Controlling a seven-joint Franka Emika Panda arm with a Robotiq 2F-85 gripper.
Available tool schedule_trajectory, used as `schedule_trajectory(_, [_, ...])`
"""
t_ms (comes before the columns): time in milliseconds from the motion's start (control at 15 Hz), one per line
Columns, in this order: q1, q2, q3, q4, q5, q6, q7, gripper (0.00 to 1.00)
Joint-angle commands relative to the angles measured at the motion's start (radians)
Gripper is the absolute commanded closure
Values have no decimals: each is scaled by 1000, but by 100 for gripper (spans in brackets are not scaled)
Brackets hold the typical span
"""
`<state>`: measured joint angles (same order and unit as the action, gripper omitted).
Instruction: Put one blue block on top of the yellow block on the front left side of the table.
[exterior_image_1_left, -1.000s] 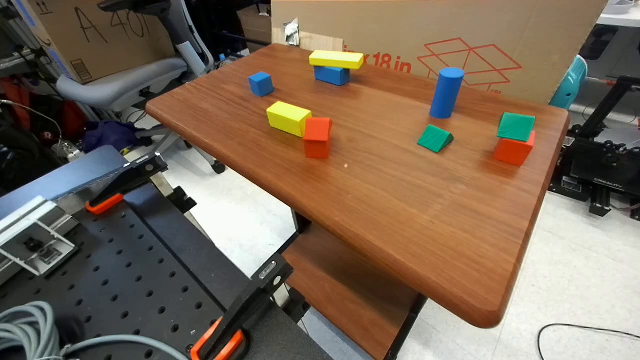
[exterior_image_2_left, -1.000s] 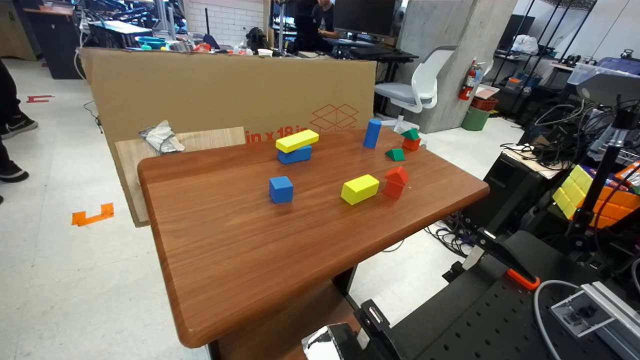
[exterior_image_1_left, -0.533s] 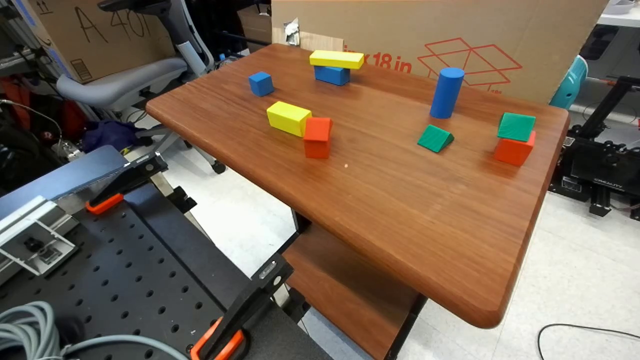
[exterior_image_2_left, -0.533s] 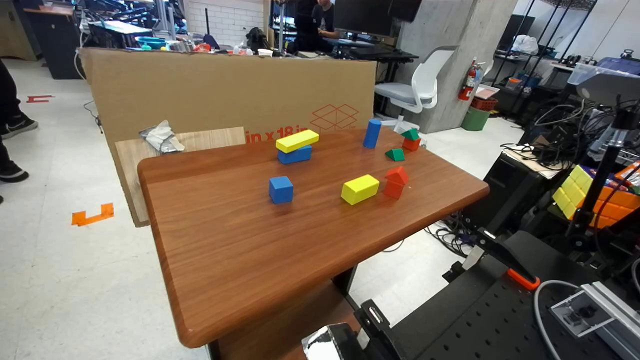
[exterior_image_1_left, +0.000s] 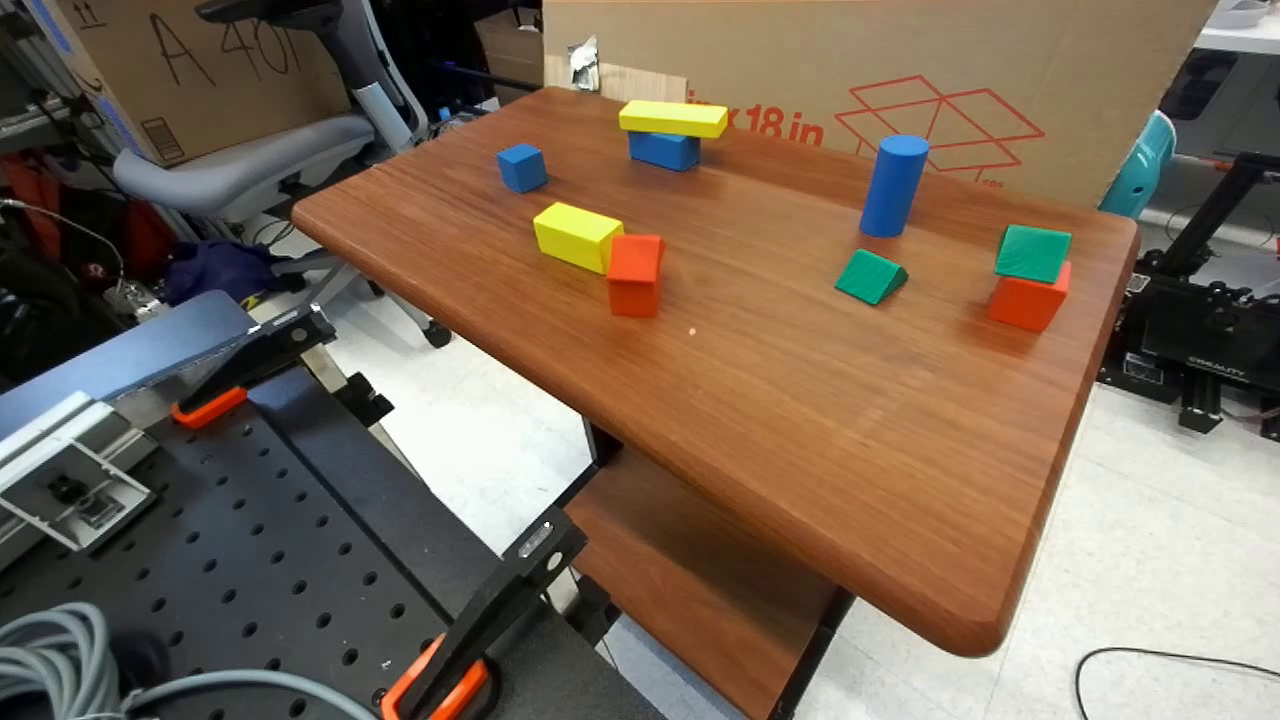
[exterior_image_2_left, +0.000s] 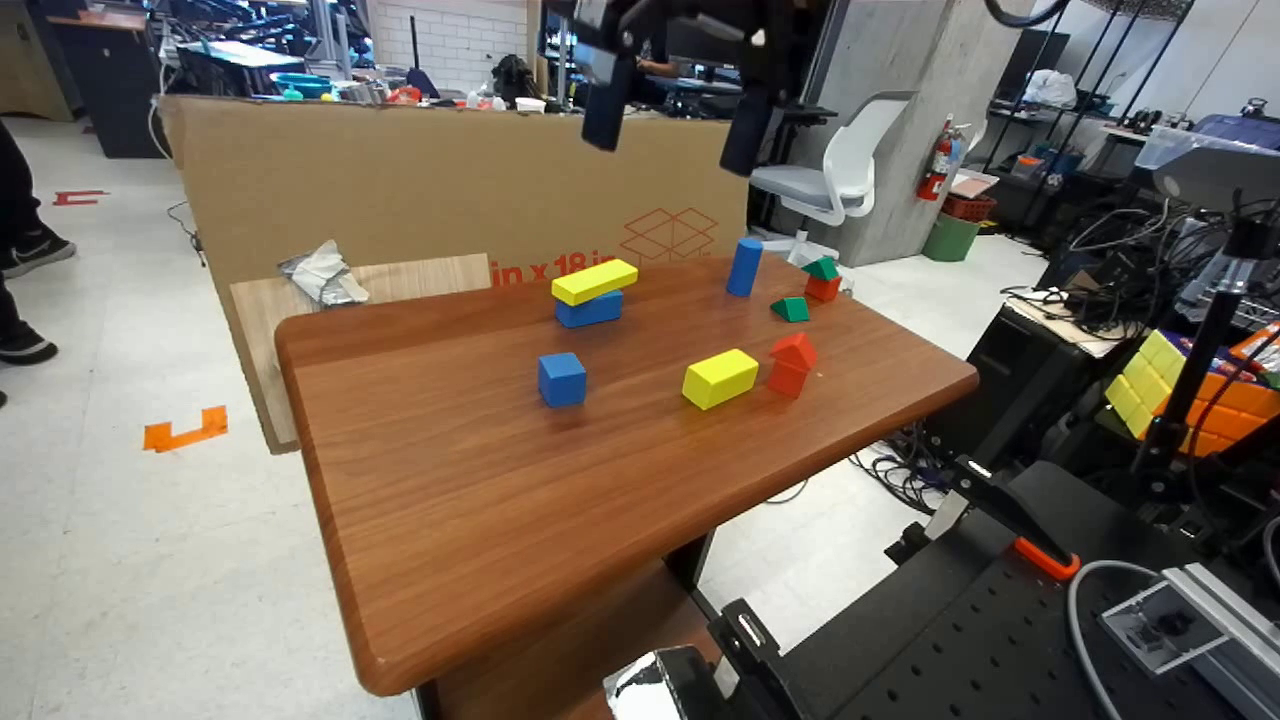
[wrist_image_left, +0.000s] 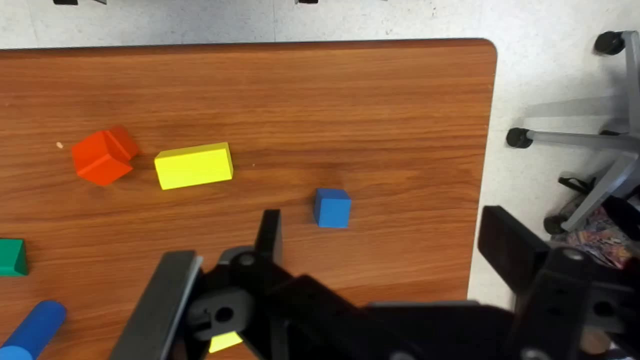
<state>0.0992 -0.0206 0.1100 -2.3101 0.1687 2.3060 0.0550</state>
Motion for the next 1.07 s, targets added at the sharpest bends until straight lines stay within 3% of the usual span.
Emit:
schedule_trajectory(0, [-3,141,-9,99,-72,31,72,0])
schedule_trajectory(333, [17,301,-24,192,-146,66,166,0])
schedule_trajectory(1000, [56,539,-48,373,-148,62,207,0])
